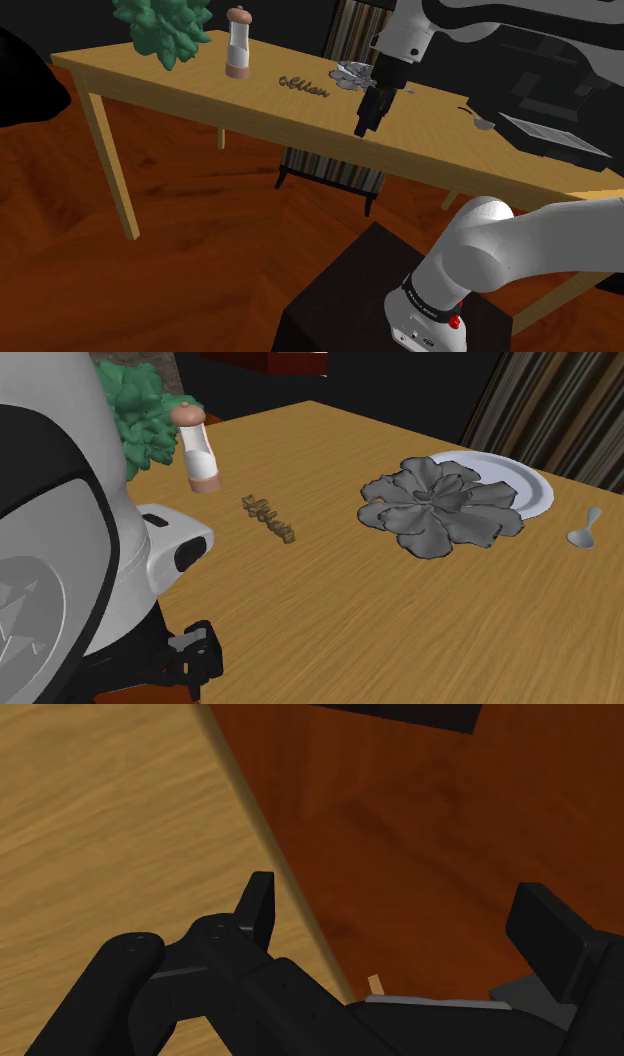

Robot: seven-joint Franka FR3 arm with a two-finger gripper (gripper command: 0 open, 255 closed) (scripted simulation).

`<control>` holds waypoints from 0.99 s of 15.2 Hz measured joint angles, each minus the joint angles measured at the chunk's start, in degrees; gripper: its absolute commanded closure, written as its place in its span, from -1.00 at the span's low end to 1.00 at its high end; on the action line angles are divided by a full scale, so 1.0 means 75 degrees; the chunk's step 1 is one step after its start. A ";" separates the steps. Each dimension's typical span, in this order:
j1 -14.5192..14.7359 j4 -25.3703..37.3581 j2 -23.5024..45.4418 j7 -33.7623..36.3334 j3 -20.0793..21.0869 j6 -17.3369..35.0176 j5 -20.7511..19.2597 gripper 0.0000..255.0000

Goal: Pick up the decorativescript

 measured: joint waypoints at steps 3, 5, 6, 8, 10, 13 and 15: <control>-0.0009 0.0216 0.0339 -0.0144 -0.0077 0.0124 -0.0093 -1.00; -0.0022 0.0620 0.0855 -0.0357 -0.0196 0.0242 -0.0223 -1.00; -0.0035 0.0751 0.1061 -0.0478 -0.0263 0.0317 -0.0293 -1.00; -0.0037 0.1106 0.1539 -0.0680 -0.0360 0.0453 -0.0399 -1.00; -0.0043 0.1635 0.2229 -0.0932 -0.0498 0.0628 -0.0497 -1.00; -0.0052 0.2476 0.3096 -0.1264 -0.0661 0.0676 -0.0603 -1.00; -0.0063 0.3057 0.3667 -0.1488 -0.0764 0.0691 -0.0648 -1.00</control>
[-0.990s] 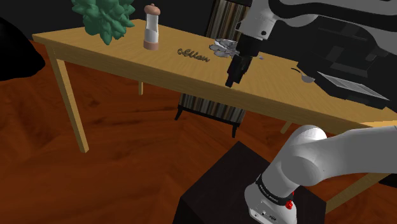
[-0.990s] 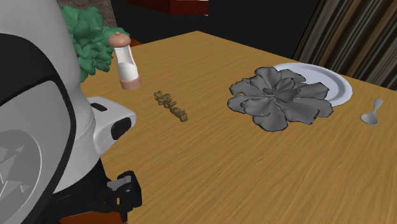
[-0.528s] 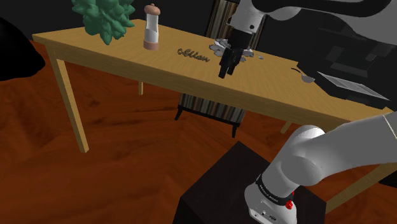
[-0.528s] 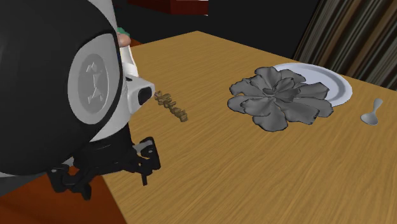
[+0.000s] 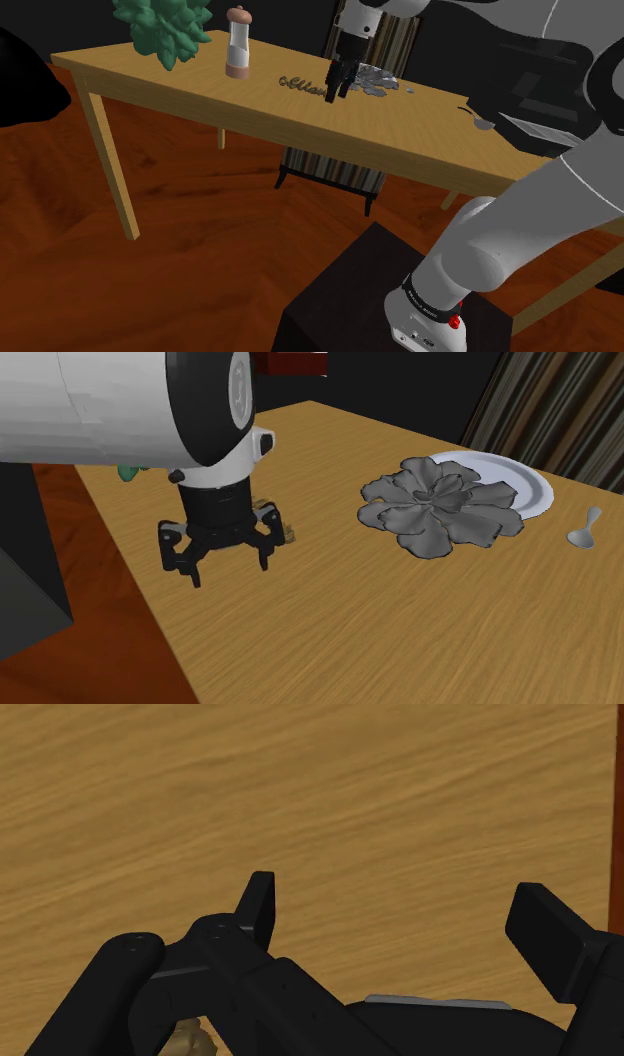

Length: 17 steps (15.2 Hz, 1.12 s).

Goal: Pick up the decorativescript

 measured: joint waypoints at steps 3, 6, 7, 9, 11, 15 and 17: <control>-0.0021 0.0960 0.0849 -0.0319 -0.0129 -0.0078 -0.0033 -1.00; -0.0054 0.1969 0.1728 -0.0608 -0.0228 -0.0161 -0.0022 -1.00; -0.0073 0.2421 0.2082 -0.0711 -0.0259 -0.0254 -0.0002 -1.00; -0.0128 0.3137 0.2705 -0.0912 -0.0315 -0.0315 0.0033 -1.00; -0.0204 0.3996 0.3331 -0.1111 -0.0364 -0.0524 0.0073 -1.00; -0.0290 0.4430 0.3794 -0.1296 -0.0403 -0.0475 0.0112 -1.00; -0.0280 0.4237 0.3767 -0.1294 -0.0399 -0.0306 0.0103 -1.00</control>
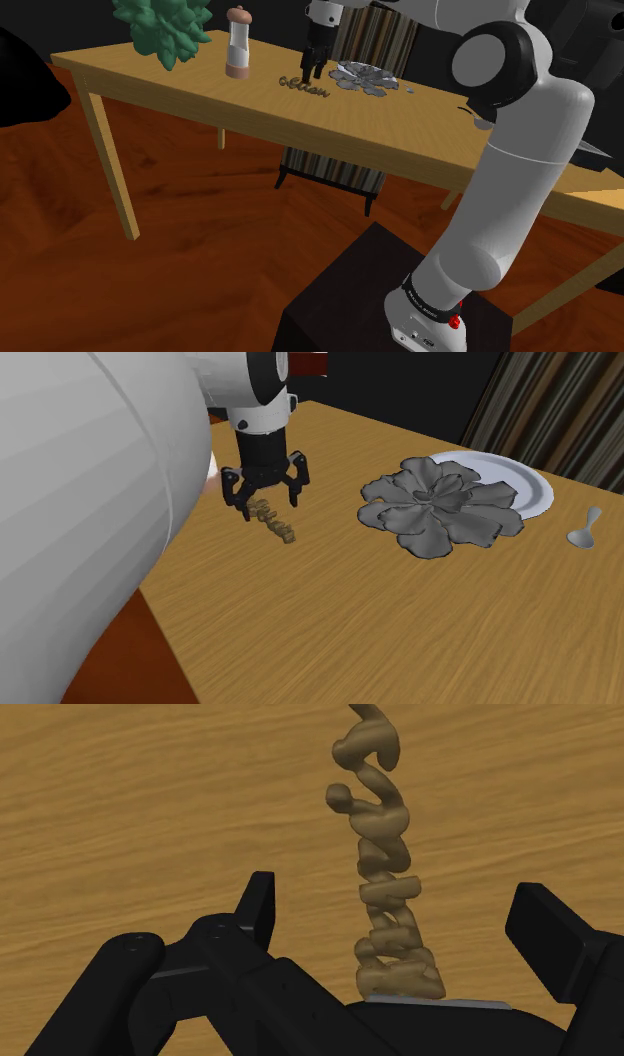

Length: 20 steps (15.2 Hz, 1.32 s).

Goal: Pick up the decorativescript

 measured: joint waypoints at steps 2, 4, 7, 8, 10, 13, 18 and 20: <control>0.0007 -0.0307 -0.0039 -0.0003 0.0002 0.0266 -0.0008 -1.00; 0.0010 -0.0440 -0.0055 -0.0003 0.0003 0.0386 -0.0011 1.00; 0.0013 -0.0488 -0.0064 -0.0001 0.0004 0.0427 -0.0013 1.00; 0.0013 -0.0491 -0.0065 -0.0001 0.0004 0.0430 -0.0013 1.00; 0.0014 -0.0493 -0.0065 -0.0001 0.0005 0.0432 -0.0013 1.00; 0.0014 -0.0493 -0.0065 -0.0001 0.0005 0.0433 -0.0013 1.00; 0.0000 -0.0108 -0.0027 -0.0008 -0.0002 0.0086 -0.0005 1.00; -0.0003 0.0143 0.0017 0.0000 -0.0001 -0.0119 0.0002 1.00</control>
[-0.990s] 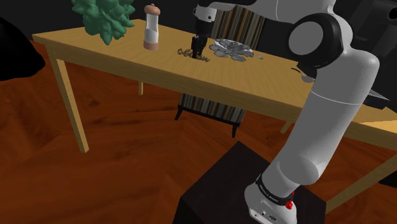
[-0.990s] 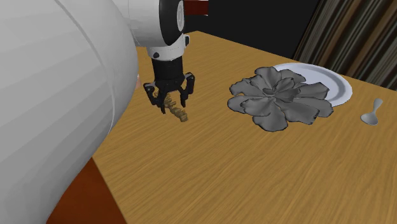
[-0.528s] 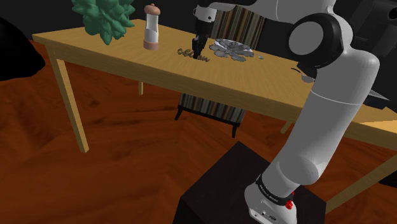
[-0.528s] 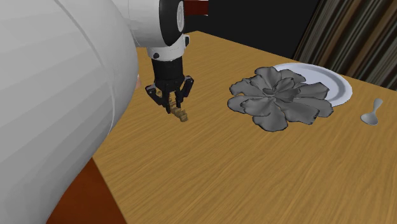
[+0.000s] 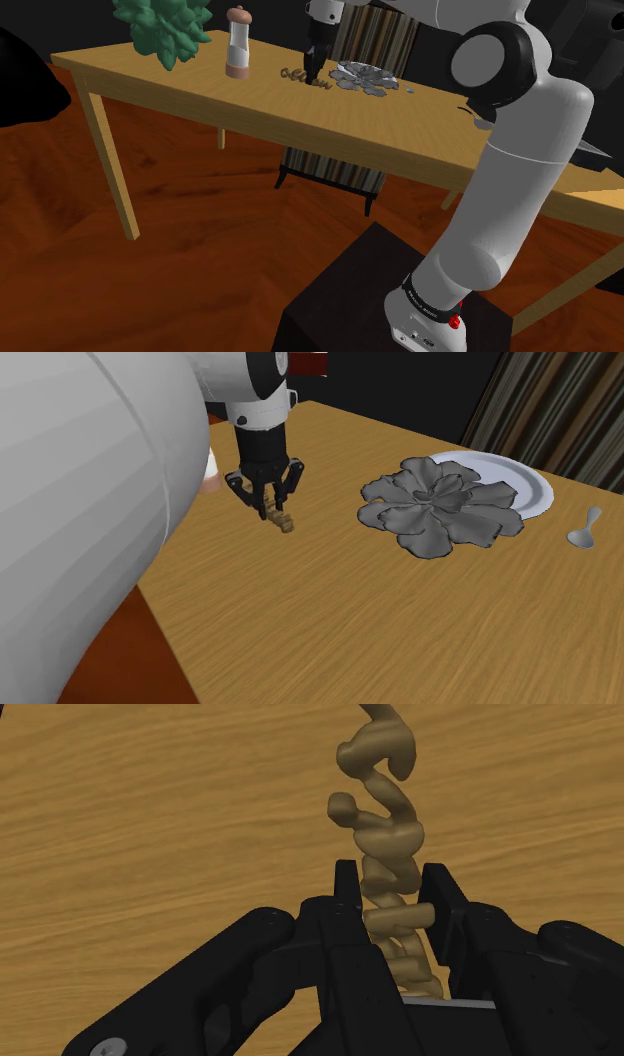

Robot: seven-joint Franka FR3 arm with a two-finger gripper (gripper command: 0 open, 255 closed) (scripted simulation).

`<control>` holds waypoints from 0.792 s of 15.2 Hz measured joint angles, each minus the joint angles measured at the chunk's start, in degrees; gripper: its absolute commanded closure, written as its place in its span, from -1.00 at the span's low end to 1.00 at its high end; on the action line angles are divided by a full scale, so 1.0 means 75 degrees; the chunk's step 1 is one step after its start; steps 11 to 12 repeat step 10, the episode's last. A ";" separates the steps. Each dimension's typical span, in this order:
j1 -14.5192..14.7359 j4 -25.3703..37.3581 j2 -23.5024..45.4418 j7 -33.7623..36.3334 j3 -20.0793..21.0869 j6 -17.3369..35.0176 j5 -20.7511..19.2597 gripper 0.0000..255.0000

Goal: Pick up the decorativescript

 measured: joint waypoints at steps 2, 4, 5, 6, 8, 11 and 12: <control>-0.0019 0.0309 0.0070 -0.0017 -0.0007 -0.0240 0.0016 1.00; -0.0040 0.0690 0.0188 -0.0028 -0.0012 -0.0505 0.0039 1.00; -0.0050 0.0810 0.0210 -0.0036 -0.0016 -0.0603 0.0045 1.00; -0.0063 0.0979 0.0271 -0.0046 -0.0020 -0.0713 0.0057 1.00; -0.0079 0.1322 0.0350 -0.0047 -0.0023 -0.0978 0.0074 1.00; -0.0099 0.1648 0.0457 -0.0053 -0.0025 -0.1198 0.0097 1.00; -0.0099 0.1648 0.0457 -0.0053 -0.0025 -0.1198 0.0097 1.00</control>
